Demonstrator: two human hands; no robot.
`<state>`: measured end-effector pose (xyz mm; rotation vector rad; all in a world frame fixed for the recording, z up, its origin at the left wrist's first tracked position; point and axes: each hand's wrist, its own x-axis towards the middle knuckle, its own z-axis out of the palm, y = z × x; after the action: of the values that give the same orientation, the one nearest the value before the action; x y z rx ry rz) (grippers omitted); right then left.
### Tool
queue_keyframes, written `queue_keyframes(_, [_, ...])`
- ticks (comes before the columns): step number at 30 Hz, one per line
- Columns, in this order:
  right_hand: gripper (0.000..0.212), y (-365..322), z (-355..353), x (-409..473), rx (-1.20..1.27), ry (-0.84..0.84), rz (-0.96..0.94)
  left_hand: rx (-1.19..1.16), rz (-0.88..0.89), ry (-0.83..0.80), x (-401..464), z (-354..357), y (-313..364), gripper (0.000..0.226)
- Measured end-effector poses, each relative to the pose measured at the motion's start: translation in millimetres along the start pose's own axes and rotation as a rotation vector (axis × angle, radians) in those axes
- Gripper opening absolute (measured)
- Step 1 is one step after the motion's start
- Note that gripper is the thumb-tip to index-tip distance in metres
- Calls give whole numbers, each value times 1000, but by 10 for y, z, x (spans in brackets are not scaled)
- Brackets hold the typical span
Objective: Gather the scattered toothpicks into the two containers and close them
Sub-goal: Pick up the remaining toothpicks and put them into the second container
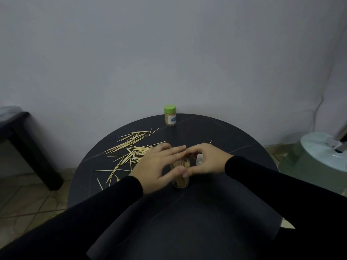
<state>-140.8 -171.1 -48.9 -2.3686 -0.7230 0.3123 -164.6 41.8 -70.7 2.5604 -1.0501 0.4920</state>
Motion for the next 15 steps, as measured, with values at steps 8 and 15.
queue_keyframes(8, [67,-101,-175,-10,-170,-95,101,-243,-39,95,16,-7,-49,58])
queue_keyframes(15, [47,119,-332,193,-392,95,165,-86,-426,-5,263,97,-306,29])
